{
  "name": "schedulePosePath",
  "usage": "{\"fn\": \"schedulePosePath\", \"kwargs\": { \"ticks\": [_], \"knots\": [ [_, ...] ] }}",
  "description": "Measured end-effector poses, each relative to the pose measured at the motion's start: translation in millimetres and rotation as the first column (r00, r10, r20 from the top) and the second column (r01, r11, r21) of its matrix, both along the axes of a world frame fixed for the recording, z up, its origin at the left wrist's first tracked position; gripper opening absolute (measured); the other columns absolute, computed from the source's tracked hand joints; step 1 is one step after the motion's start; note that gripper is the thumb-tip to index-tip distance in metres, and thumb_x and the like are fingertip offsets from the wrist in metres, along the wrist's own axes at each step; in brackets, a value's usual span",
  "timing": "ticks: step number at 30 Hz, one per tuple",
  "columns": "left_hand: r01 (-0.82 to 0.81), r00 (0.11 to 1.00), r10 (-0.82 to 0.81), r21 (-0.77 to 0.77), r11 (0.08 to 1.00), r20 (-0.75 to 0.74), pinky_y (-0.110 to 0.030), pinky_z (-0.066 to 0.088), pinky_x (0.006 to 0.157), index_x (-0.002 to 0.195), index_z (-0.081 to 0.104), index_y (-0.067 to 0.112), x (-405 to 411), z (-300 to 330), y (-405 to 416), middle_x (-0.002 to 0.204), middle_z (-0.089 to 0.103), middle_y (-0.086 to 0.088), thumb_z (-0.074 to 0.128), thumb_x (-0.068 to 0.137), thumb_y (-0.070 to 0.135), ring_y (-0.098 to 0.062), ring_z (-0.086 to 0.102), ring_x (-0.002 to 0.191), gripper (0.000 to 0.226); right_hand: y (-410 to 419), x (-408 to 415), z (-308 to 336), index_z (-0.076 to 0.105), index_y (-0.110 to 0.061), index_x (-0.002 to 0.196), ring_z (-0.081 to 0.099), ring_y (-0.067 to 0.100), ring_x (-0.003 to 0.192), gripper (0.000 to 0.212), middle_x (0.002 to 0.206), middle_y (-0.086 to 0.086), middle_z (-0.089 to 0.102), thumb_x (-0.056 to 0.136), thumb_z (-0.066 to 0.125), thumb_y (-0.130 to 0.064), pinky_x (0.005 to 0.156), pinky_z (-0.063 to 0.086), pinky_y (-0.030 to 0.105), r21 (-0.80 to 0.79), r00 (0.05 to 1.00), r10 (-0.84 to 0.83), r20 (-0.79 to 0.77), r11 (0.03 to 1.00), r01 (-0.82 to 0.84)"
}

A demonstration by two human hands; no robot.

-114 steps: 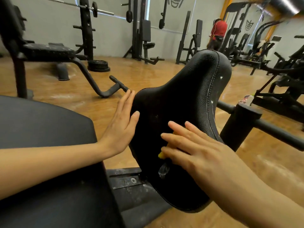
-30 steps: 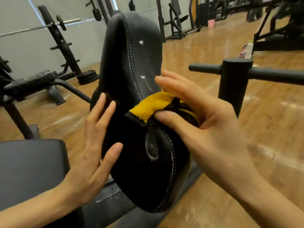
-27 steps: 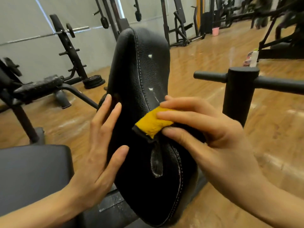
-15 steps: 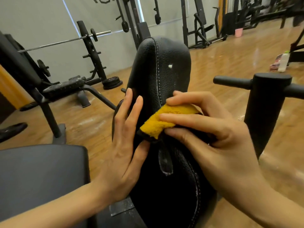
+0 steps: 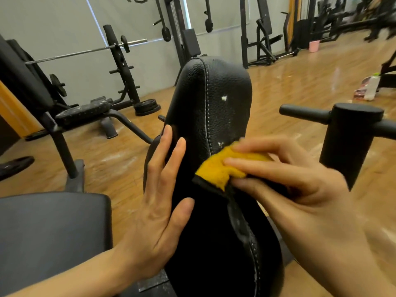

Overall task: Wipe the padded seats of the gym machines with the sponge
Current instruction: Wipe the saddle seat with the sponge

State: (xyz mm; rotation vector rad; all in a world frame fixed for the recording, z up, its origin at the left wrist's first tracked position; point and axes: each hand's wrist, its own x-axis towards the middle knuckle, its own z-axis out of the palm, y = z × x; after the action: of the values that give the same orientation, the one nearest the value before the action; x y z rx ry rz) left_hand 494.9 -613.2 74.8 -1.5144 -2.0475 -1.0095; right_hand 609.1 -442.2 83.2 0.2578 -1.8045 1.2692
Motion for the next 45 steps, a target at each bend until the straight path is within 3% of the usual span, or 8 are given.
{"fn": "schedulePosePath", "kwargs": {
  "ticks": [4,11,18,23,30,35,40,45],
  "knots": [
    [0.005,1.0,-0.005,0.003,1.0,-0.002,-0.028,0.003,0.121,0.155,0.008,0.017,0.6,-2.0,1.7,0.164,-0.003,-0.005,0.023,0.103,0.046,-0.022,-0.002,0.152,0.062,6.3,37.6,-12.2,0.078,-0.036,0.091,0.067,0.003,0.099,0.023,0.102,-0.011,0.071,0.07,0.072,-0.044,0.082,0.053,0.016,-0.12,0.984,0.13,0.118,0.986,-0.116],
    [0.013,0.999,-0.013,-0.006,1.0,0.031,-0.023,0.004,0.12,0.156,0.006,0.021,2.9,-0.4,1.1,0.164,-0.005,-0.001,0.023,0.103,0.047,-0.019,-0.003,0.152,0.062,5.2,-31.4,20.8,0.075,-0.007,0.101,0.062,0.027,0.104,0.015,0.107,0.011,0.064,0.087,0.069,-0.005,0.089,0.05,0.031,0.233,0.92,-0.312,-0.239,0.901,0.366],
    [0.007,1.0,-0.007,-0.009,1.0,0.009,-0.024,0.005,0.12,0.156,0.006,0.024,0.1,-1.4,0.9,0.164,-0.005,-0.002,0.023,0.103,0.048,-0.02,-0.002,0.152,0.061,2.2,14.4,-8.2,0.075,-0.021,0.103,0.066,0.013,0.105,0.024,0.11,0.0,0.067,0.084,0.062,-0.029,0.087,0.054,0.029,0.172,0.993,-0.115,-0.029,0.978,0.118],
    [-0.009,1.0,0.009,-0.027,1.0,0.015,-0.023,0.009,0.12,0.156,0.009,0.022,1.5,2.1,-1.6,0.164,-0.002,-0.001,0.024,0.102,0.049,-0.019,0.002,0.152,0.062,1.4,-39.5,28.5,0.073,-0.004,0.107,0.06,0.03,0.109,0.019,0.112,0.015,0.062,0.089,0.066,-0.006,0.093,0.049,0.031,0.306,0.891,-0.355,-0.284,0.847,0.435],
    [-0.033,0.999,0.032,0.054,0.998,0.029,-0.024,0.014,0.119,0.152,0.024,0.019,1.8,14.1,-0.1,0.161,0.015,-0.002,0.031,0.102,0.041,-0.018,0.013,0.15,0.055,0.5,3.0,-5.2,0.072,-0.017,0.109,0.063,0.017,0.109,0.024,0.113,0.006,0.064,0.087,0.063,-0.021,0.091,0.051,0.028,0.269,0.979,-0.181,-0.088,0.942,0.198],
    [-0.078,0.993,0.049,0.266,0.961,0.112,-0.027,0.018,0.12,0.15,0.03,0.014,-6.2,48.7,32.9,0.156,0.026,-0.003,0.034,0.101,0.019,-0.014,0.02,0.148,0.049,7.4,-54.6,46.3,0.067,-0.002,0.116,0.049,0.036,0.127,0.025,0.127,0.019,0.057,0.092,0.062,-0.002,0.104,0.042,0.044,0.301,0.903,-0.278,-0.327,0.875,0.378],
    [-0.029,0.991,-0.017,0.339,0.94,0.131,-0.028,0.027,0.116,0.146,0.038,0.011,-18.3,60.8,49.1,0.147,0.042,0.001,0.034,0.104,0.013,-0.014,0.034,0.141,0.043,4.9,-44.5,8.0,0.06,-0.005,0.124,0.03,0.029,0.144,0.031,0.144,0.011,0.048,0.093,0.055,-0.004,0.115,0.031,0.048,0.291,0.975,-0.1,-0.2,0.944,0.157],
    [0.013,0.988,-0.071,0.384,0.923,0.139,-0.023,0.031,0.113,0.144,0.039,0.009,-19.0,58.4,52.6,0.144,0.045,-0.002,0.035,0.103,0.019,-0.016,0.037,0.14,0.043,7.7,-66.7,42.8,0.061,-0.007,0.122,0.035,0.028,0.142,0.03,0.139,0.011,0.052,0.094,0.054,0.0,0.113,0.029,0.058,0.229,0.944,-0.148,-0.294,0.948,0.22]
  ]
}}
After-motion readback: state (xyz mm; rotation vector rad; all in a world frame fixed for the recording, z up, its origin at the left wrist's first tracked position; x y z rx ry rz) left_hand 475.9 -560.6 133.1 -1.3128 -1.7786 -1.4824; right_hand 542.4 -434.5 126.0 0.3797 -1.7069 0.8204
